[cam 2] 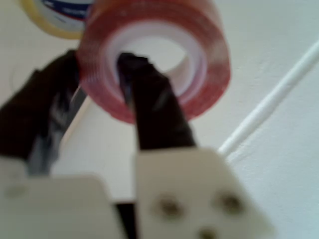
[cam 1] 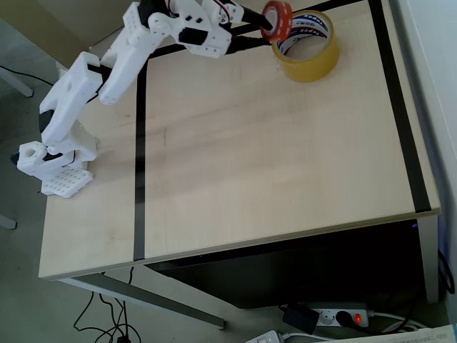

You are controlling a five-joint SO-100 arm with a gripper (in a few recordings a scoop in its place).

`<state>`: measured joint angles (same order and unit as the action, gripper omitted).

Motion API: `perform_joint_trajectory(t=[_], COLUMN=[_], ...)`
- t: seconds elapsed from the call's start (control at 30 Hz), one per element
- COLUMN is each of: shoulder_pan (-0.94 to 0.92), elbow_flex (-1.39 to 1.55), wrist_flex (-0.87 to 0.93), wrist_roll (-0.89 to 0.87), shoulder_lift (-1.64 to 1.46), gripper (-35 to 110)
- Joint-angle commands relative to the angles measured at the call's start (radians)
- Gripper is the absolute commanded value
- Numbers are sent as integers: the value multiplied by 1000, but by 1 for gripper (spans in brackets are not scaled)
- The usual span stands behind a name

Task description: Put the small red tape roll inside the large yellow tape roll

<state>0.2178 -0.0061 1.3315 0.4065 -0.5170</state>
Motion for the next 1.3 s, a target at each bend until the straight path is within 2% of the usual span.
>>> perform_joint_trajectory(t=[0.0, 0.23, 0.57, 0.67, 0.83, 0.9, 1.27], shoulder_pan=[-6, -6, -12, -20, -67, -92, -107], elbow_flex=[-103, -114, -169, -169, -150, 104, 758], wrist_flex=[-31, -15, 58, 176, 479, 477, 459], wrist_roll=[-23, -31, -31, -26, -29, -31, -193], shoulder_lift=[-57, -40, -32, -58, -124, -313, -1042], gripper=[3, 11, 12, 1, 0, 0, 0])
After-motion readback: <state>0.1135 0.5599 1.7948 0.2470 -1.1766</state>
